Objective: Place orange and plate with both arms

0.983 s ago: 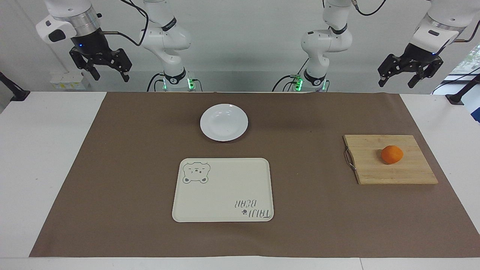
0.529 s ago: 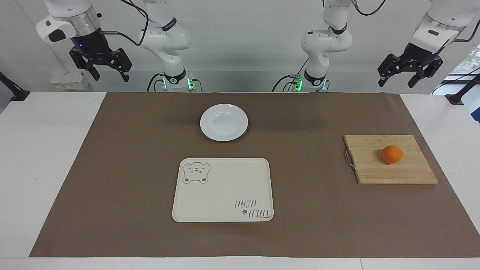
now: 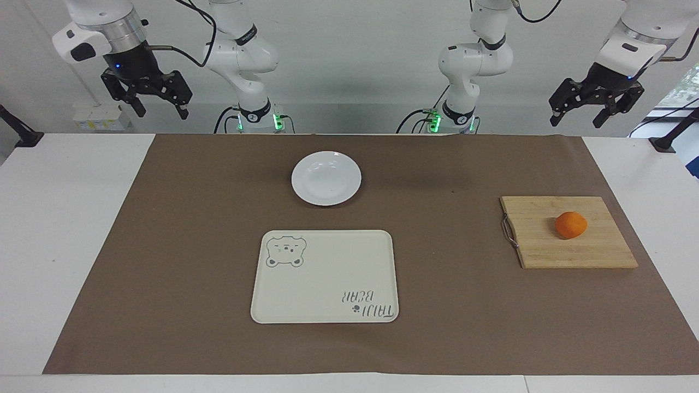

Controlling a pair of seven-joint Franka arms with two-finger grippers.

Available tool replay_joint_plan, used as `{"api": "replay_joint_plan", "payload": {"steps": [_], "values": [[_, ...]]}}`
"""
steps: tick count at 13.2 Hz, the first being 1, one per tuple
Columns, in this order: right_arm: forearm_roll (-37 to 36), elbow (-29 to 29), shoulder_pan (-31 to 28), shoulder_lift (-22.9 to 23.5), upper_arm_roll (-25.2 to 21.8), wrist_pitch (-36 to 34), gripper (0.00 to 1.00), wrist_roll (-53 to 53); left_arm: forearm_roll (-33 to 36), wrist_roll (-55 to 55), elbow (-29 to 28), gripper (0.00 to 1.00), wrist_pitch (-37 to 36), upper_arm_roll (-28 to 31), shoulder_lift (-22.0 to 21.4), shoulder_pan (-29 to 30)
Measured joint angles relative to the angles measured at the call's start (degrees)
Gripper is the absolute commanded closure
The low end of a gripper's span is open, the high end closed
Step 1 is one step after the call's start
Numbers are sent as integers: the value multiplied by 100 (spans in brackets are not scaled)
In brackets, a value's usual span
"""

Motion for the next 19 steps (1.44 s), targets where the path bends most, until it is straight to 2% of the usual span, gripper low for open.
{"api": "replay_joint_plan", "payload": {"steps": [19], "values": [[0, 0, 0, 0, -1, -9, 0, 0, 0, 194, -137, 0, 257, -38, -31, 4]]}}
